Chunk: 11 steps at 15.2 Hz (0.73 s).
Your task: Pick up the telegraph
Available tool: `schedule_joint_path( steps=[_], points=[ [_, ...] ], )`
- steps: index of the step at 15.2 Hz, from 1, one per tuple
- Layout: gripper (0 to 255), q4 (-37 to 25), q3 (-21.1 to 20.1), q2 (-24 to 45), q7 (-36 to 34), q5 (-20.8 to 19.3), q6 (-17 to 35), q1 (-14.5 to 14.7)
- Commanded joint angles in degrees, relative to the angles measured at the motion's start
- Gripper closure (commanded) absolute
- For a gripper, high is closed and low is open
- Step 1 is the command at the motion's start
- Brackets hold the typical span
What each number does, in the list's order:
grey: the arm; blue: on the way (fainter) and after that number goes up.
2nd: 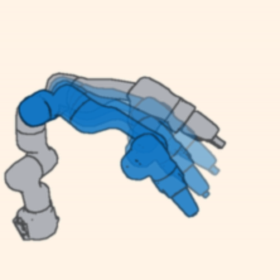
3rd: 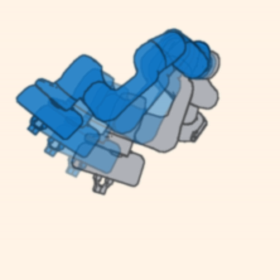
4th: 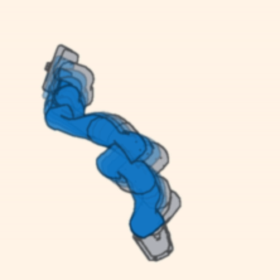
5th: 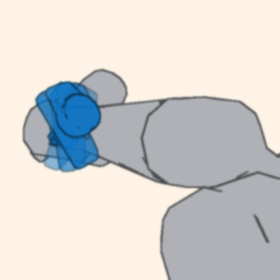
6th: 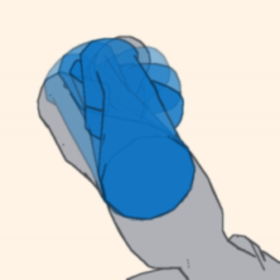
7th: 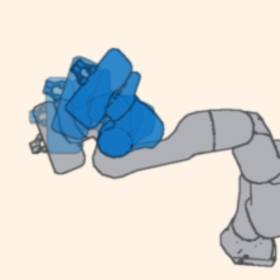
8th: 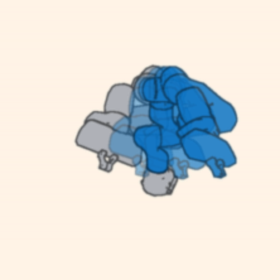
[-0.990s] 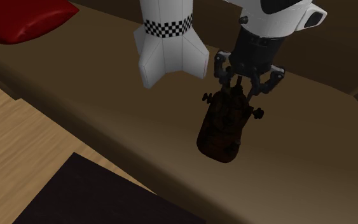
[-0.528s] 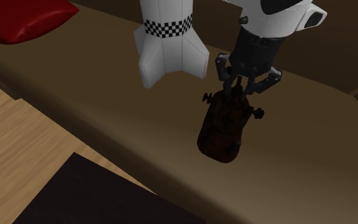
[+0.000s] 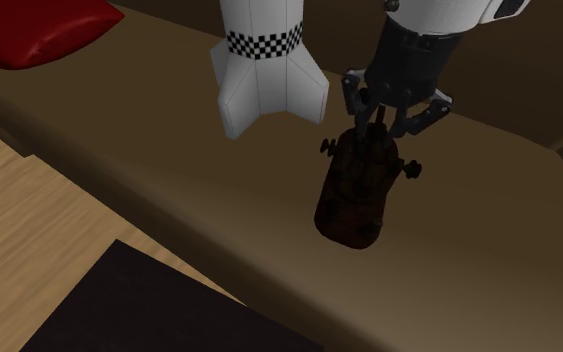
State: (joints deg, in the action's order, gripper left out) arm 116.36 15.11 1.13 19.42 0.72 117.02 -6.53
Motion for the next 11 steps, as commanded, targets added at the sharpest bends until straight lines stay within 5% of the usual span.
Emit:
schedule_joint_path(
  steps=[1,11],
  points=[
    [255,-1.02,0.00,-0.69,-0.12,-0.21,-1.63,0.01],
    [255,-5.72,-0.07,-2.13,-0.45,-0.63,-7.73,0.08]
  ],
)
